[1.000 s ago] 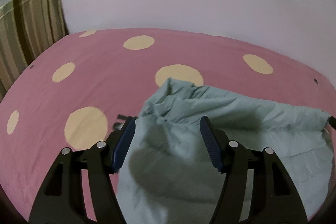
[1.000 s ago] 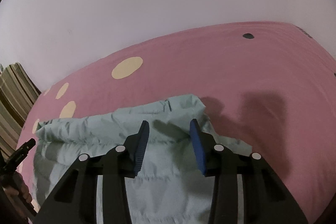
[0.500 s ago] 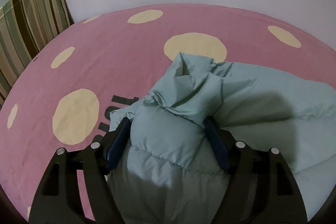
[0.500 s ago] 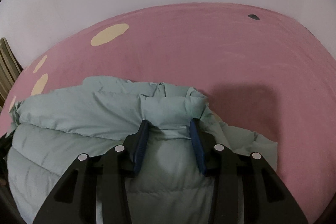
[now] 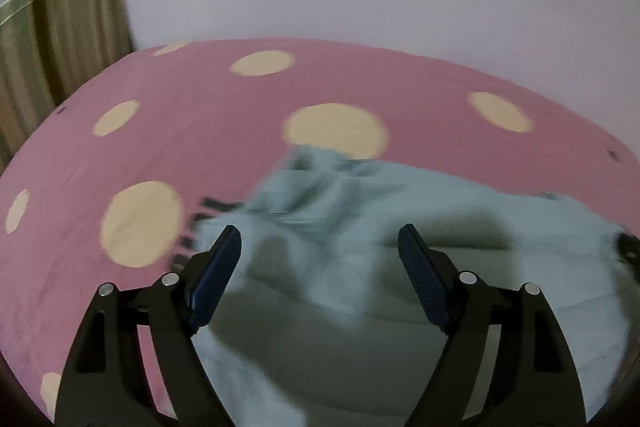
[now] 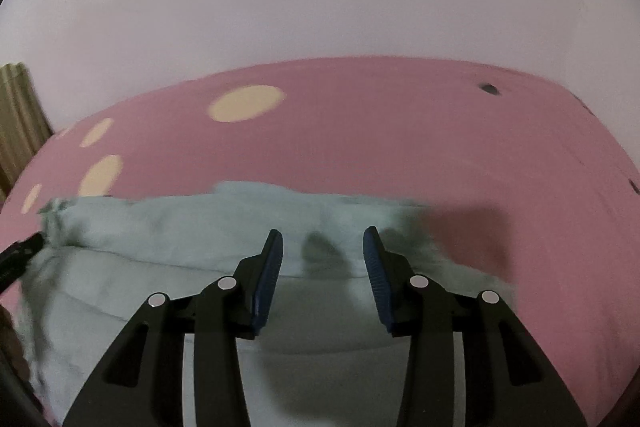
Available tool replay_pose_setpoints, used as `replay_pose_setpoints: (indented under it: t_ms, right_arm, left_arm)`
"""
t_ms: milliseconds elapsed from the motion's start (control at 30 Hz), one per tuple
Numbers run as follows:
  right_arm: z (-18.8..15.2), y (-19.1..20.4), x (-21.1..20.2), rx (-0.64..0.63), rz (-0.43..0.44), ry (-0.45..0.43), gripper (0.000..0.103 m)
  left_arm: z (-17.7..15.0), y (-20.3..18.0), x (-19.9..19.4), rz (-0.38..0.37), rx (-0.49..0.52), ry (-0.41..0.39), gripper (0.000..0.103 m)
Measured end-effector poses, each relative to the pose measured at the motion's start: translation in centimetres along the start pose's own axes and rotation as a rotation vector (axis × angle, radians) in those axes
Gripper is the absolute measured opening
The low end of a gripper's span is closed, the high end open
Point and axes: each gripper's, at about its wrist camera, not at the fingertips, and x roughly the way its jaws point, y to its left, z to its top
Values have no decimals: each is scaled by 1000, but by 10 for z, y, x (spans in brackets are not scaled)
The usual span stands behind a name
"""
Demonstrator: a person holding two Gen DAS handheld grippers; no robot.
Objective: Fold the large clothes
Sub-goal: 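Open both grippers and press the folded jacket flat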
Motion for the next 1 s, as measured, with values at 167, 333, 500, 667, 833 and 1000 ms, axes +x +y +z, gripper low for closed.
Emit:
replay_pose_setpoints:
  t_ms: [167,333,500,667,833,1000]
  right_arm:
    - [-10,35,22,-67,11,30,42]
    - [-23,38,52,-59,9,91,45]
    - [-32,44,65,-74,-10,85,47]
    - [-27,45,63,-75,-15,80,47]
    - [-18,31,24,-37,5,45,47]
    - [-29,0,-1,-19,-69,20,52]
  left_arm:
    - [-8,-51,12,5,124,7,81]
    - [-21,-51,47,12,90,66,87]
    - [-26,-44,61,4,72,63,91]
    - [-30,-50,65,26,92,65,91]
    - [-23,-42,32,16,96,31,91]
    - [-31,-18,6,61,71,-30,91]
